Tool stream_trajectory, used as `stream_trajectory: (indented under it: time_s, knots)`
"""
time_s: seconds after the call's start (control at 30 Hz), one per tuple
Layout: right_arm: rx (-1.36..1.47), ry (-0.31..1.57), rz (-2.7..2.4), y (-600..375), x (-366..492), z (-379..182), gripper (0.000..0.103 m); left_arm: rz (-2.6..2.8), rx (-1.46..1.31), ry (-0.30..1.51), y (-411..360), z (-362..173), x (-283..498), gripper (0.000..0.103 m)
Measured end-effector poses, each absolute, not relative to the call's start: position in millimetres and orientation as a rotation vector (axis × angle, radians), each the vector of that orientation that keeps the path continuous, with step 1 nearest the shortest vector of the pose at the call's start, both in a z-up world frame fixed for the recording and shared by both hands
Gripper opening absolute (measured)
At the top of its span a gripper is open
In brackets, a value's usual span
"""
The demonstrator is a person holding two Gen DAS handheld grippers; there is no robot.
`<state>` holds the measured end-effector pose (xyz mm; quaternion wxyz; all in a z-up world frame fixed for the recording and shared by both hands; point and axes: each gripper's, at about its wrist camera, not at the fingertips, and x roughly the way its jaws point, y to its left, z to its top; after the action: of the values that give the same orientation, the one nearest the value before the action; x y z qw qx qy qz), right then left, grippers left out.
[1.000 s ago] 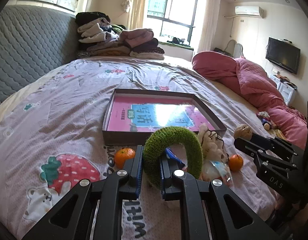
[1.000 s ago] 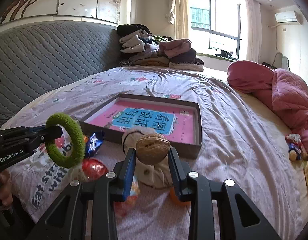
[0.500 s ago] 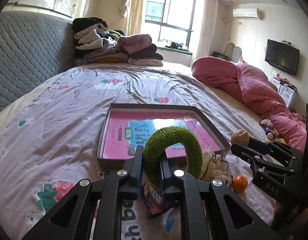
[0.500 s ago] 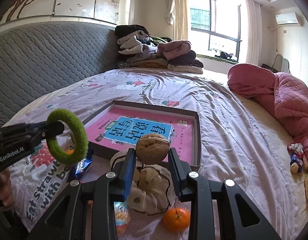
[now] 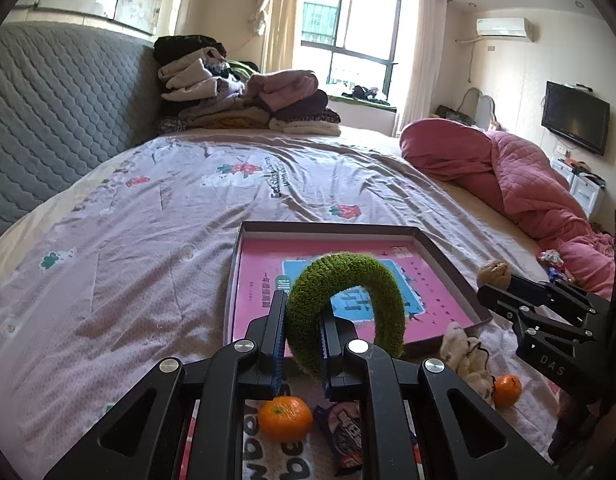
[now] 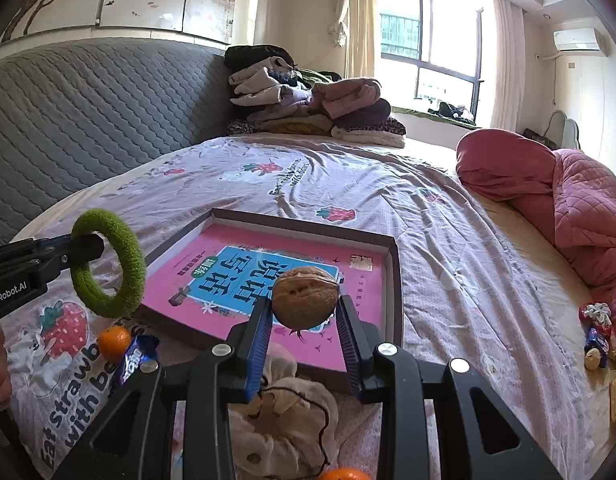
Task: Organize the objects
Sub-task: 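Carry the green ring and the walnut over the pink book box with both tools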
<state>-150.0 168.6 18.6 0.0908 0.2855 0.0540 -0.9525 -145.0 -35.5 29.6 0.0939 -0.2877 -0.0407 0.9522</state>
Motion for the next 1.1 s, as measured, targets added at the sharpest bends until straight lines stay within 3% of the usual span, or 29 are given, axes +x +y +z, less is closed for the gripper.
stream_trajectory:
  time_s: [1.1]
  knots:
    - [1.006, 0.164, -2.808, 181, -219, -8, 0.034, 2.735, -1.007, -0.123, -44, -2, -243, 0.014]
